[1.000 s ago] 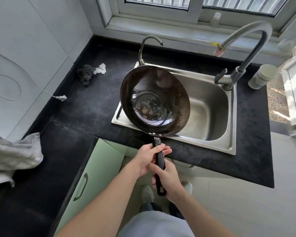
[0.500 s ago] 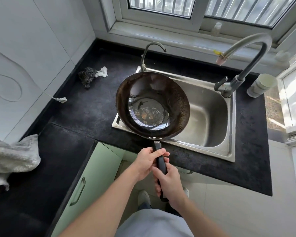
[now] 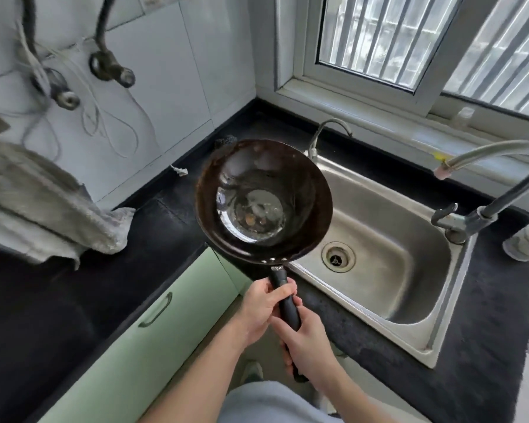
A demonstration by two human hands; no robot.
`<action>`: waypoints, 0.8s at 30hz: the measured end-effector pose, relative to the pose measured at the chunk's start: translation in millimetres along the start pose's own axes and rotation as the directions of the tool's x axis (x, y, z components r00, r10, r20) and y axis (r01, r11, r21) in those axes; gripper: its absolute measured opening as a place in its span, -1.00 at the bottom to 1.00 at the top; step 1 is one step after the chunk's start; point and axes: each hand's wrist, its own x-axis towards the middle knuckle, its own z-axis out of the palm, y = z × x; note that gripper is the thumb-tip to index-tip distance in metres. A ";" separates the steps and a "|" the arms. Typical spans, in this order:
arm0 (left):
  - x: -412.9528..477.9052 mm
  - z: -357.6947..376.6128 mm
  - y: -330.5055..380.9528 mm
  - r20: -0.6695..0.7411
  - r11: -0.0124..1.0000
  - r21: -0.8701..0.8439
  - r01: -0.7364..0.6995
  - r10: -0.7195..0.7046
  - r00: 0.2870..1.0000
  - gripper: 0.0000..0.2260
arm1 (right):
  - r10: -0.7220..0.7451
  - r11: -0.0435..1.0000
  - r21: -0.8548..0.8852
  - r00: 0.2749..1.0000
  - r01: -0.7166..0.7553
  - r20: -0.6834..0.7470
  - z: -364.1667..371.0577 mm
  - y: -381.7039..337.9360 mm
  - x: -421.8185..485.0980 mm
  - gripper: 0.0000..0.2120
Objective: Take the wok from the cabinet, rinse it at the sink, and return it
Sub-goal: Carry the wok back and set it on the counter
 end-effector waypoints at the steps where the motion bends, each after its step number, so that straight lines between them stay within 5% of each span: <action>1: -5.6 2.8 -2.9 -0.038 1.000 -0.023 -0.020 0.020 0.999 -0.94 | -0.005 1.000 -0.020 0.999 0.006 0.040 -3.9 -1.8 -2.8 -0.82; 9: -66.8 15.3 -27.3 -0.331 0.963 -0.194 -0.186 0.114 0.937 -0.77 | -0.026 0.991 -0.116 0.934 0.072 0.357 -14.1 1.0 -29.3 -0.86; 13: -107.7 14.5 -41.4 -0.489 0.919 -0.262 -0.295 0.137 0.862 -0.90 | -0.022 0.976 -0.172 0.855 0.130 0.519 -4.9 4.8 -44.2 -0.83; 18: -164.2 11.9 -57.8 -0.677 0.821 -0.333 -0.463 0.134 0.724 -0.86 | -0.043 0.931 -0.238 0.732 0.276 0.680 20.0 11.2 -66.7 -0.83; 24: -243.7 1.0 -82.2 -0.854 0.762 -0.180 -0.623 0.194 0.483 -0.84 | 0.002 0.885 -0.260 0.555 0.387 0.832 69.1 11.5 -109.0 -0.90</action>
